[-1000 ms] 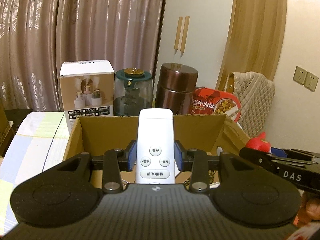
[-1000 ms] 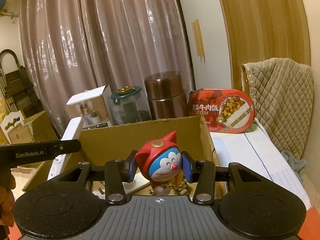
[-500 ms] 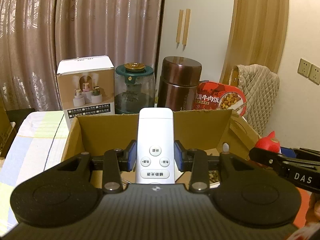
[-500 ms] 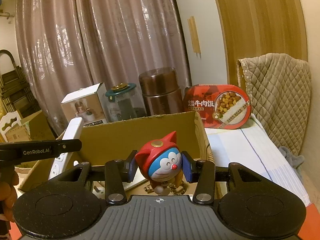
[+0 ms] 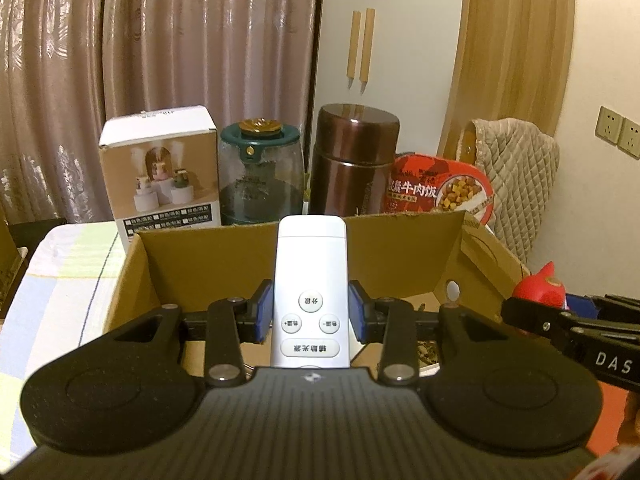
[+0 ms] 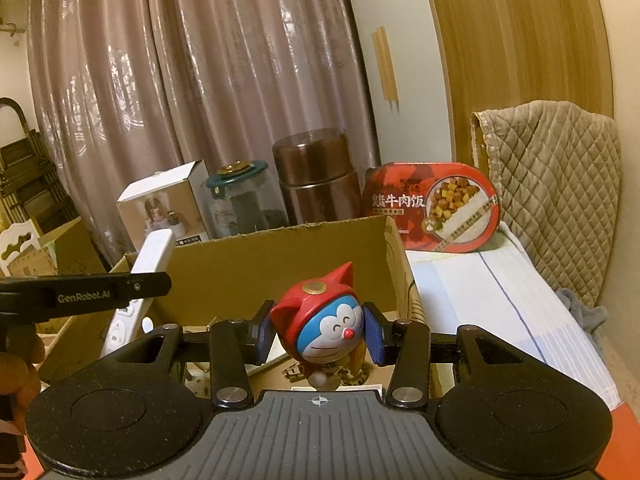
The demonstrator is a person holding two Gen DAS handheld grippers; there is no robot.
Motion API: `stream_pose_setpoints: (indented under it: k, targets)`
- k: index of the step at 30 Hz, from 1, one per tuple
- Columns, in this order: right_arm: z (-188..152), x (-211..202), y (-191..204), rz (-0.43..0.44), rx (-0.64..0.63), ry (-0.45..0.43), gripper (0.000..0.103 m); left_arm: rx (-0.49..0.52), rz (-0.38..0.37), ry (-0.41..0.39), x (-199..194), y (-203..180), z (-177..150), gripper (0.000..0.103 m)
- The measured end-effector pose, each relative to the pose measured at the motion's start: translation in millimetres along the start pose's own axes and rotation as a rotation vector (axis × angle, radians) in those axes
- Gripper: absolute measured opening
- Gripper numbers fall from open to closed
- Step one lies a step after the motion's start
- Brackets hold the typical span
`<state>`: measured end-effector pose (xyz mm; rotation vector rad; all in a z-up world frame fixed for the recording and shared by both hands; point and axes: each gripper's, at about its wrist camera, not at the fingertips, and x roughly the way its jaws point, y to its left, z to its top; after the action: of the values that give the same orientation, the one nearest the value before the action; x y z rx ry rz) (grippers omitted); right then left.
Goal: Organize rigid objects
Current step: 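Lower the left gripper into the box and release the remote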
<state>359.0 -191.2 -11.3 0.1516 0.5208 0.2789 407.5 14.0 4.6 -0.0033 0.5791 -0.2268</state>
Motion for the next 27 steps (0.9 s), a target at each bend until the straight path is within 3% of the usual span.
stream_pose_setpoints:
  k: [27]
  targets:
    - [-2, 2, -3, -0.006, 0.013, 0.008, 0.042, 0.01, -0.003, 0.039, 16, -11, -11, 0.033]
